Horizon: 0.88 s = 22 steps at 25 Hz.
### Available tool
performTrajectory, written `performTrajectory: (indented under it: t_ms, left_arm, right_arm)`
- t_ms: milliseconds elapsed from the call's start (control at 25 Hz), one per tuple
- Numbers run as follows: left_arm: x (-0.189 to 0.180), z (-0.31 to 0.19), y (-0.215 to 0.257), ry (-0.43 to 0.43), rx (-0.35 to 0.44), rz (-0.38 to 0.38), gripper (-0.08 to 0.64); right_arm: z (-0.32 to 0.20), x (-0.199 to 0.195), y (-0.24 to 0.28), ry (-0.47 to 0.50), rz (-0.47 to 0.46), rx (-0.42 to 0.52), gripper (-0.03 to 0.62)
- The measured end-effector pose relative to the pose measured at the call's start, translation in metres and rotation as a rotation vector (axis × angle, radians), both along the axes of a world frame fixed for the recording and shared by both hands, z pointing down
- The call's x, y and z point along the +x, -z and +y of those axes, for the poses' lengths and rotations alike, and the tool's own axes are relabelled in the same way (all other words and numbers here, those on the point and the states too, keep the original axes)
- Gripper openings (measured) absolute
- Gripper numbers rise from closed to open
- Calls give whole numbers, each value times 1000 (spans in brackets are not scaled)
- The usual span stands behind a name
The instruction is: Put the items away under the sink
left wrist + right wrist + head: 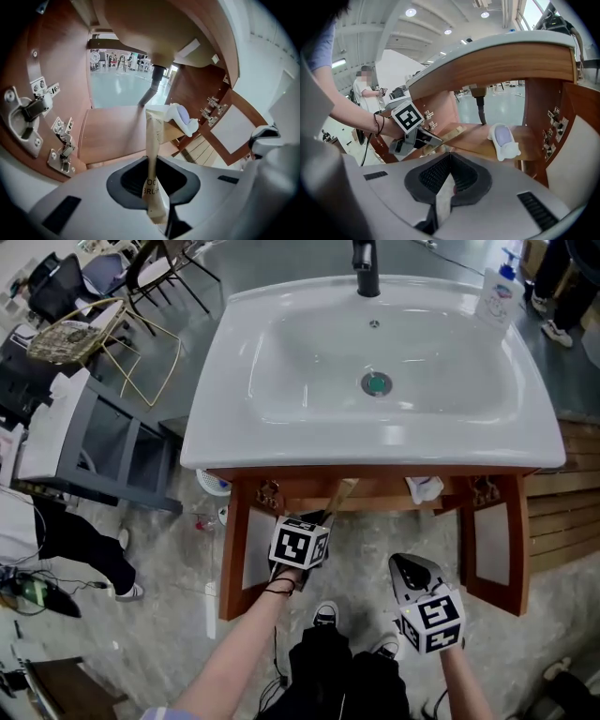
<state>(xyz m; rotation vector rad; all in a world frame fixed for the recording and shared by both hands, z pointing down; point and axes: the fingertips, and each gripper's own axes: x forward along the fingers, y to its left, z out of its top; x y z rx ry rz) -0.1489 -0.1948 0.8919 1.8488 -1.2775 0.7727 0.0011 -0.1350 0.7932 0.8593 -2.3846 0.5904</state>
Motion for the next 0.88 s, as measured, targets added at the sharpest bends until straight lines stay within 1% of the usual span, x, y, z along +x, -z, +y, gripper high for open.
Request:
performTrajectory:
  t_ms: [160, 240, 320, 440, 520, 600, 720, 800, 880]
  left_arm:
    - [3, -25, -9, 43, 7, 64, 64]
    - [3, -39, -15, 58, 10, 68, 64]
    - [0, -50, -23, 49, 12, 33, 64]
    - [-6, -62, -36, 5, 22, -48, 65]
    - [-8, -69, -43, 1, 29, -73, 65]
    - [-10, -74, -48, 15, 37, -77, 66]
    - [-11, -76, -51, 42, 60, -62, 68]
    - [-13, -77, -50, 69, 78, -56, 105]
    - [-14, -76, -46, 79, 87, -58, 160]
  right_arm:
    - [-2, 5, -14, -9, -7, -1, 15]
    - [-3, 10, -20, -23, -12, -3, 15]
    - [-4, 15, -27, -43, -19, -5, 15]
    - [-2, 25, -37, -64, -20, -6, 15]
    - [0, 33, -46, -74, -13, -9, 15]
    - [3, 40, -56, -84, -7, -17, 15]
    - [9, 47, -68, -96, -4, -32, 15]
    - [12, 48, -71, -95, -2, -37, 15]
    - [15, 47, -69, -92, -4, -39, 15]
